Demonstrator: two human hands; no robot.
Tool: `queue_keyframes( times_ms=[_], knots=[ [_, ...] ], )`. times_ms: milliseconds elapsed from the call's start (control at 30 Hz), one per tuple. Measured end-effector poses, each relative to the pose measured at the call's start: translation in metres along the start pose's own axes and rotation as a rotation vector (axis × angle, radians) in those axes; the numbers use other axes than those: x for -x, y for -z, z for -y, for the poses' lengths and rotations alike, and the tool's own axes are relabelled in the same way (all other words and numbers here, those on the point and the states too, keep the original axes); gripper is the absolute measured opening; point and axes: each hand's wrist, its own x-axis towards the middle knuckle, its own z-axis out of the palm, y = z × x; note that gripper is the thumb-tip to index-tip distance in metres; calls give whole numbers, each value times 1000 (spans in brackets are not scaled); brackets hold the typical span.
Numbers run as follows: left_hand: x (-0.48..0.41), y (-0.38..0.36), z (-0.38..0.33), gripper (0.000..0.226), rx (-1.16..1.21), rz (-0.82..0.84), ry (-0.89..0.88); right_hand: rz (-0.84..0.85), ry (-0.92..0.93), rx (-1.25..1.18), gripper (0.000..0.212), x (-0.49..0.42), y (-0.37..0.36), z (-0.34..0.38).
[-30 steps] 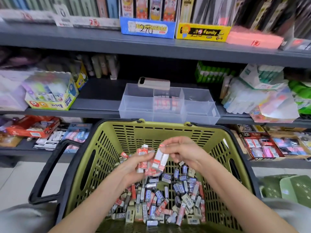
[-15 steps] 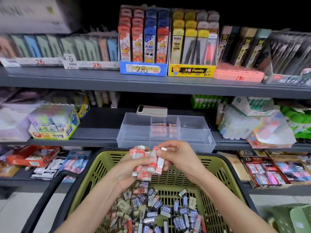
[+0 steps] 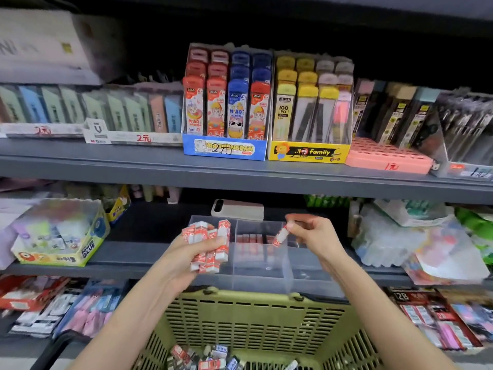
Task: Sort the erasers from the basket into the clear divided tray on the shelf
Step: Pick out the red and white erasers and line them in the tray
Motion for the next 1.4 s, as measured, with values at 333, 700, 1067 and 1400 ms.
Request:
queue_keyframes(
  times_ms=[333,700,1067,1400],
  knots=[
    [-29,14,2,49,-104,-38,-19,21,110,565,18,-48,-30,-30],
    [-48,17,6,43,-111,-39,-48,161,179,868,20,-67,-29,-20],
    [-53,23,15,39,-121,-37,-28,327,274,990,26,-65,-32,-12],
    [-53,23,15,47,-109,-50,-27,432,447,1139,30,-62,-42,-8]
  ],
)
